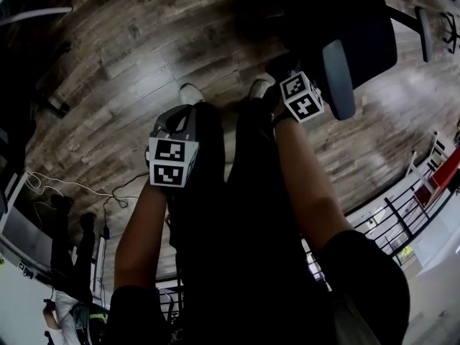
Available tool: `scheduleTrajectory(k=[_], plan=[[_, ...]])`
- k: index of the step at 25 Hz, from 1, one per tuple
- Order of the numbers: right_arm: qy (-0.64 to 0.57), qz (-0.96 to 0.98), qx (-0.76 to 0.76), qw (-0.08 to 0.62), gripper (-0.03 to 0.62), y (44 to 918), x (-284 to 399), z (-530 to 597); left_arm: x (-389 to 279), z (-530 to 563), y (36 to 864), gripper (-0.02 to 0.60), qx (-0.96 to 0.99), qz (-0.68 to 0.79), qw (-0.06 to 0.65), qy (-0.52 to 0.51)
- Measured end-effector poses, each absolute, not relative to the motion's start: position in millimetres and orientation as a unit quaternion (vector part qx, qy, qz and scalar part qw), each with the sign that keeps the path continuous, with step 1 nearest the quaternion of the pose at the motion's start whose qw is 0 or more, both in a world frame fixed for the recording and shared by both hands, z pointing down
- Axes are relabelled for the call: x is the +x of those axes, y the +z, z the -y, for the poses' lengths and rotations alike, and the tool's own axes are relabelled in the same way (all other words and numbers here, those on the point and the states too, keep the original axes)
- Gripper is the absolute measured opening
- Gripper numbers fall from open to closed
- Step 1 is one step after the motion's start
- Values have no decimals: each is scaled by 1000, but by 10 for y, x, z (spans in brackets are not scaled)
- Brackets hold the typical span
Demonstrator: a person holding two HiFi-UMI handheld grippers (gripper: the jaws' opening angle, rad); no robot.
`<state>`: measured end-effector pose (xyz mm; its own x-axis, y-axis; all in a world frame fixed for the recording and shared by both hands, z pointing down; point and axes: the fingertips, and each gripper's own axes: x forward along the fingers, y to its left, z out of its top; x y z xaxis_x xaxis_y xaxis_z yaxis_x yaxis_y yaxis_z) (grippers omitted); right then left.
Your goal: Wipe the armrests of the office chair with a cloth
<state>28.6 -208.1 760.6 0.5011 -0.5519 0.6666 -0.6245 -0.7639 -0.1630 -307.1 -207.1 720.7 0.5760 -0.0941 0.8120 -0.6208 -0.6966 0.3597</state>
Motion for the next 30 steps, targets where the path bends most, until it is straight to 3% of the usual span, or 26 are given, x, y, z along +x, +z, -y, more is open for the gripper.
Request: scheduleTrajectory(k=[12, 24, 30], plan=[[393, 367, 840, 66, 80, 8205, 265, 2560, -3183, 2015, 7253, 5, 814, 206, 321, 439], [458, 325, 824, 78, 80, 8901, 177, 2258, -3127, 1920, 7398, 5, 812, 163, 306, 469], [464, 317, 826, 47, 80, 8820, 186, 2175, -3044, 1952, 7374, 5, 809, 168, 320, 464]])
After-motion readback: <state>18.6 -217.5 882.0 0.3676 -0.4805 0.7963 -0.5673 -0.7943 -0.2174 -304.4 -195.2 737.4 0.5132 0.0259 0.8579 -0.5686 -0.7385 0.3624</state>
